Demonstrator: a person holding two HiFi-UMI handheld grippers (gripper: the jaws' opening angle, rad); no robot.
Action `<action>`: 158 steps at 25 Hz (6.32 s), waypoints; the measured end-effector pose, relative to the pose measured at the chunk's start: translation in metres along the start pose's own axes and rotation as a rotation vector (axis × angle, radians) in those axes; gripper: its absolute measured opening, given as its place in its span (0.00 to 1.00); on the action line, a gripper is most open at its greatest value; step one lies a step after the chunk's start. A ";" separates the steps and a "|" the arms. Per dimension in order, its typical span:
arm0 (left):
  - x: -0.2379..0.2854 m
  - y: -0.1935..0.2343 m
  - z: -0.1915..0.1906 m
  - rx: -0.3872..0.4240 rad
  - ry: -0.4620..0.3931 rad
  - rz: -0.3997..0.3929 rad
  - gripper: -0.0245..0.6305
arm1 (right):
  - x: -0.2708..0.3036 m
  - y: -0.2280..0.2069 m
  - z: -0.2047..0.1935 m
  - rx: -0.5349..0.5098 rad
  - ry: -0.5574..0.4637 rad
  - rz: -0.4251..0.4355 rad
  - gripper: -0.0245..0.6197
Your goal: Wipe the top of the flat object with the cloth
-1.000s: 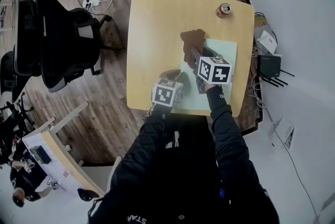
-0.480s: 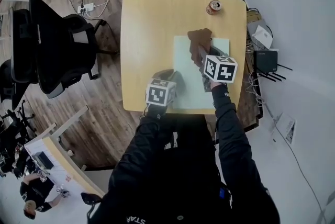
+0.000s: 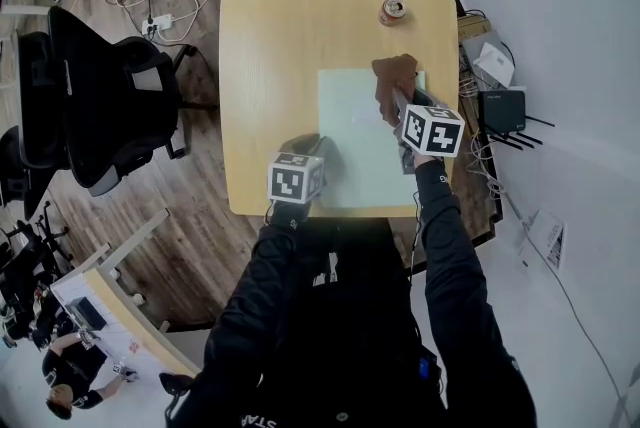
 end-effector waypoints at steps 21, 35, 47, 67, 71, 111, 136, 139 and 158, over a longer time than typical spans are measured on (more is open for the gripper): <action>0.002 0.003 -0.002 -0.002 0.012 0.010 0.16 | -0.065 0.037 0.007 0.054 -0.097 0.173 0.19; 0.002 0.003 0.000 -0.015 0.018 -0.004 0.16 | -0.003 0.122 -0.044 -0.013 0.095 0.351 0.19; 0.000 0.001 0.001 -0.006 0.016 0.012 0.16 | -0.011 0.081 -0.056 0.014 0.103 0.242 0.19; 0.000 0.001 -0.002 -0.024 0.011 0.025 0.16 | -0.052 -0.025 -0.060 0.092 0.058 0.075 0.19; -0.001 0.001 -0.001 -0.021 0.017 0.025 0.16 | -0.061 -0.043 -0.061 0.105 0.051 0.036 0.19; -0.002 0.006 0.000 -0.023 0.031 -0.049 0.16 | -0.050 0.058 -0.101 0.121 0.137 0.227 0.19; -0.001 0.006 0.001 -0.015 0.049 -0.051 0.16 | -0.104 -0.037 -0.093 0.191 0.062 0.088 0.19; -0.001 0.007 0.001 -0.017 0.053 -0.062 0.16 | -0.115 -0.014 -0.080 0.195 0.021 0.143 0.19; 0.001 0.010 0.001 -0.032 0.062 -0.144 0.16 | -0.073 0.123 -0.149 0.224 0.194 0.386 0.19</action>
Point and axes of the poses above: the fingertips, and each gripper's own axes: x forward along the fingers, y to its left, z out of its top, the point moved 6 cm from there along -x, backward along the fingers, and after that the axes turned 4 degrees about -z, right-handed, at the moved point
